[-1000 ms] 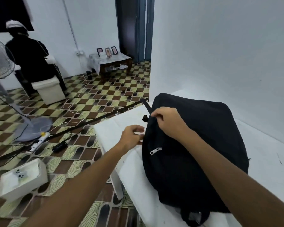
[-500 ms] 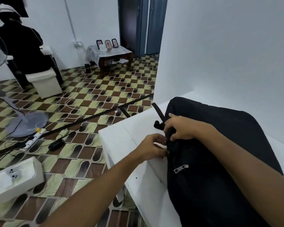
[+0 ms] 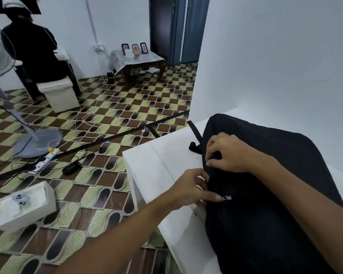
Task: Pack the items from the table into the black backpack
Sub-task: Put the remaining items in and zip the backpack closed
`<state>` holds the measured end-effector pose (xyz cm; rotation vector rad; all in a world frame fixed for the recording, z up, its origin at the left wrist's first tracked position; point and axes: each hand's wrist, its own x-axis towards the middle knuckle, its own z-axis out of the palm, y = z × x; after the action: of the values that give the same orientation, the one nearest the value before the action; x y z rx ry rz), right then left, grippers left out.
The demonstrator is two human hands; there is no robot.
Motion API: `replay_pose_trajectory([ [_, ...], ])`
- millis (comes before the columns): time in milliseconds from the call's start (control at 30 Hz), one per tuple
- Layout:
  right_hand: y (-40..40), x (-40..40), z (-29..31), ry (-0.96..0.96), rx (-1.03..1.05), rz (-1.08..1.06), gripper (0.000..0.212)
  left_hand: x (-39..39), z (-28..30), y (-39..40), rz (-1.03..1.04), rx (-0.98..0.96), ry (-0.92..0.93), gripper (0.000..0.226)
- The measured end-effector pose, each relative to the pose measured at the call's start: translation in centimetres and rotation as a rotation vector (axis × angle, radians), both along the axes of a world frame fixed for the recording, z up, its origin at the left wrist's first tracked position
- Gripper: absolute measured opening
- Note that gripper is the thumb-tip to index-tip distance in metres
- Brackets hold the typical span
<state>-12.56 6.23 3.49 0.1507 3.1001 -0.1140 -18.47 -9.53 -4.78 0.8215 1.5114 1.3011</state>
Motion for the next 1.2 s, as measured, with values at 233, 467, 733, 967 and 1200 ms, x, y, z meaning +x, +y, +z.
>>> replay_pose_trajectory([
  [233, -0.4, 3.6, 0.0, -0.222, 0.140, -0.007, 0.038, 1.2, -1.0, -0.5, 0.028, 0.080, -0.188, 0.034],
  [467, 1.2, 4.6, -0.5, -0.115, -0.141, -0.007, 0.037, 2.4, -1.7, -2.0, 0.002, -0.096, -0.123, 0.035],
  [733, 1.8, 5.8, -0.3, 0.053, -0.389, -0.084, 0.050, 6.7, -0.8, -3.2, 0.142, -0.120, 0.621, 0.040],
  [967, 0.3, 8.9, -0.7, 0.257, -0.345, -0.047, 0.016, 11.1, 0.5, -3.8, 0.315, 0.501, 0.817, 0.006],
  [1200, -0.8, 17.0, -0.6, 0.265, -0.354, -0.032, 0.011, 16.5, -1.2, -2.4, 0.094, 0.148, 1.344, 0.056],
])
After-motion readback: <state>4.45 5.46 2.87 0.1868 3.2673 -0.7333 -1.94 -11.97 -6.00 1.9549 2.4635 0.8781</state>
